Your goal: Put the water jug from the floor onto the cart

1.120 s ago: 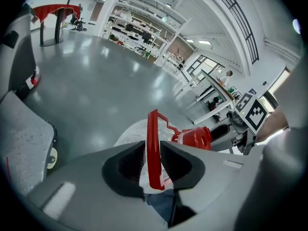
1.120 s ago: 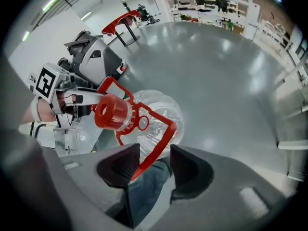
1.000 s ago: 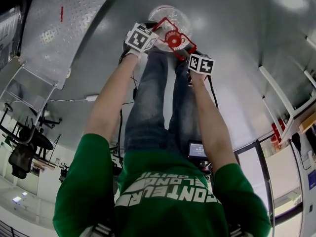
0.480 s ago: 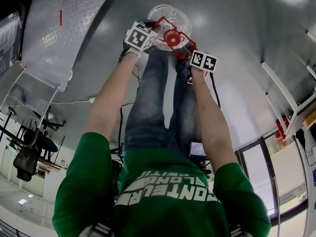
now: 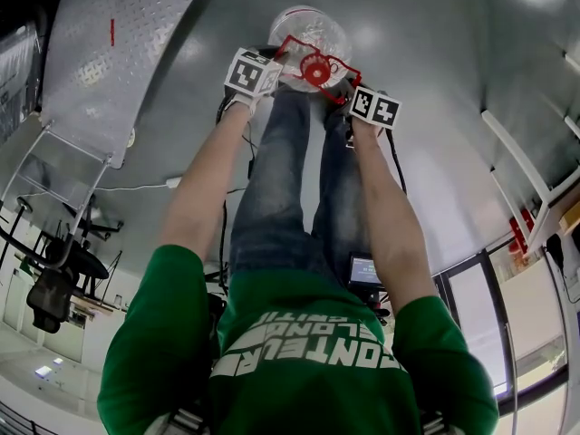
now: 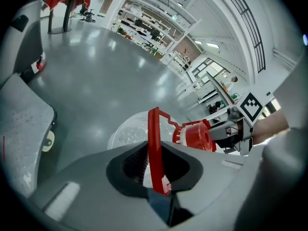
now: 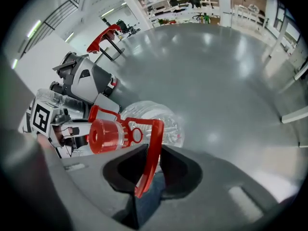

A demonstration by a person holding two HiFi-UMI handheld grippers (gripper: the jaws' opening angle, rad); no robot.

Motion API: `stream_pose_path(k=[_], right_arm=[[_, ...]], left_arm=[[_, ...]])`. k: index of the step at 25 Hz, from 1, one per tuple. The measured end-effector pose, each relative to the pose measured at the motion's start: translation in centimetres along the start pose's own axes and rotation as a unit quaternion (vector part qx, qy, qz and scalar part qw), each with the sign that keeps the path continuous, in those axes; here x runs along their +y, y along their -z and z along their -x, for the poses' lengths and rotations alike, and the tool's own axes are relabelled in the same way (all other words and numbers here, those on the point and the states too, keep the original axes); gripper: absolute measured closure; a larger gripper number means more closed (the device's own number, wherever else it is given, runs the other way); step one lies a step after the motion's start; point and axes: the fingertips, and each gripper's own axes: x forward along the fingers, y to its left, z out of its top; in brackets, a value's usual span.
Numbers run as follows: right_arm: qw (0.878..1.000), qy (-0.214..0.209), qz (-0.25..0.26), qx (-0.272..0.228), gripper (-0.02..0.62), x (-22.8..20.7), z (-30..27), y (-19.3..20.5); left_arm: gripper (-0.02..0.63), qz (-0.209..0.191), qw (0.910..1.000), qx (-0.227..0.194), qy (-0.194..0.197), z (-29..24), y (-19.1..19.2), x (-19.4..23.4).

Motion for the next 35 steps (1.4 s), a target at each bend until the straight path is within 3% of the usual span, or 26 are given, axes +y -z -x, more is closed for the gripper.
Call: stream_pose_path(k=[10,23,28,35], right_arm=[[1.0,-0.026,0.011,-0.004,0.535,0.9,0.7,-0.1],[0.993,-0.098,0.057,0.035,0.525,4.9,2.3,1.4],[0.99,-0.102,0.081,0.053,0.523,6.5,5.0,2.4],[0.982,-0.133,0.125,0.045,0.525,10.4,10.6,0.7]], left_arm=[[0.543,0.052,0.9984,-0.011,0.017,1.0,1.5,-1.1],[0.541,0.092,0.9947,-0.025,0.039,4.3,4.1,-2.5],[0.541,0.112,0.992,-0.036,0.047,7.0,5.0,-4.6],[0.541,0.145,0.9851,-0.079,0.048,12.7,3.6,-7.3]])
